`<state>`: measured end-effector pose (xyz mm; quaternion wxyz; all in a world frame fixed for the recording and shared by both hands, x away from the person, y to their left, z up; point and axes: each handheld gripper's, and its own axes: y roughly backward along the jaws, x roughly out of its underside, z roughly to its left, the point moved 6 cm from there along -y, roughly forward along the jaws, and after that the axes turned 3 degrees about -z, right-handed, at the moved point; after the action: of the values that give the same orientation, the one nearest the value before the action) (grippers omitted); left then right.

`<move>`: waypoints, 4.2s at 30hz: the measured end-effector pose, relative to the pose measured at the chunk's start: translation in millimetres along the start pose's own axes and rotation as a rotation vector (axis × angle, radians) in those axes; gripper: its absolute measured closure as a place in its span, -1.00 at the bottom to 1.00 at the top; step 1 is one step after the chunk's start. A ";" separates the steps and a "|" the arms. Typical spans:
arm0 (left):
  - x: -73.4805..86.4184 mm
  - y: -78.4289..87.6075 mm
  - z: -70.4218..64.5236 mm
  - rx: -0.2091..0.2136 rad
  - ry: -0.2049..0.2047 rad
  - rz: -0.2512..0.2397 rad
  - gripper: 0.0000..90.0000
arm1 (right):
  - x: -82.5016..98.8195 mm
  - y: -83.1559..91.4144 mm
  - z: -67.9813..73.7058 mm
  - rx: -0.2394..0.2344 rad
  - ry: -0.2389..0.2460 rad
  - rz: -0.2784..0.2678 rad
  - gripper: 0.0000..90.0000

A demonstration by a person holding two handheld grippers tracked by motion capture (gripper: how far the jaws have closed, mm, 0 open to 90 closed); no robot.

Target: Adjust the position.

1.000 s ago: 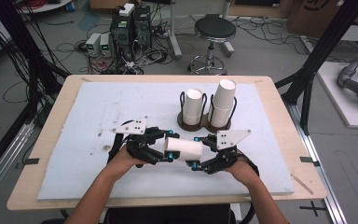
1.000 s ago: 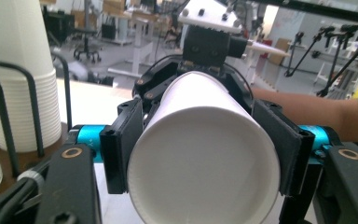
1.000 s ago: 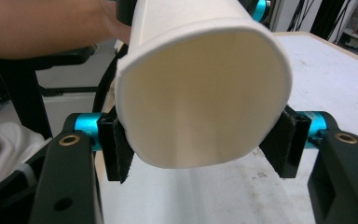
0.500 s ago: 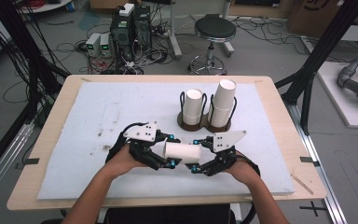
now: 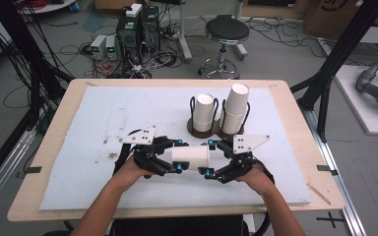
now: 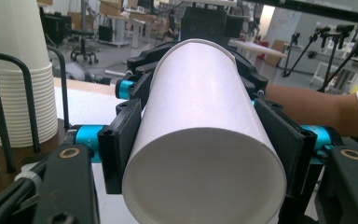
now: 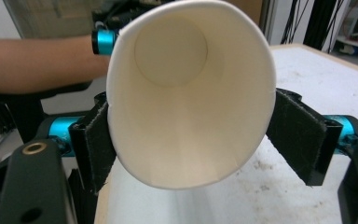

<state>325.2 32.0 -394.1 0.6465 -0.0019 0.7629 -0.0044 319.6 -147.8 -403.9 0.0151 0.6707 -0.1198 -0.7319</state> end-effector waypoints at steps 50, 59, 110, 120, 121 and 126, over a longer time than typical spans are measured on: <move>23.0 -7.5 2.9 -0.067 -0.022 0.088 -0.22 | 1.0 -4.5 -3.2 0.000 -0.094 -0.003 -0.51; 23.2 -9.0 2.3 -0.053 -0.010 0.046 -0.21 | 0.5 -5.6 -2.7 -0.001 -0.075 -0.012 -0.35; 26.4 -16.8 5.2 -0.121 -0.021 0.026 -0.20 | -9.5 2.2 -7.0 0.030 -0.105 -0.082 -0.47; 31.6 -20.8 3.3 -0.138 -0.052 0.088 -0.24 | -8.1 2.1 -5.0 0.005 -0.067 -0.056 -0.20; 32.2 -21.8 3.4 -0.155 -0.062 0.120 -0.26 | -7.5 1.4 -4.4 0.003 -0.059 -0.043 -0.18; 31.6 -25.0 2.8 -0.182 -0.100 0.188 -0.43 | -2.8 -2.4 -4.3 0.030 -0.012 0.031 -0.16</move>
<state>322.8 6.8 -425.6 0.6783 0.0107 0.7239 0.1255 324.4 -145.6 -402.0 0.0158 0.6645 -0.1410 -0.7337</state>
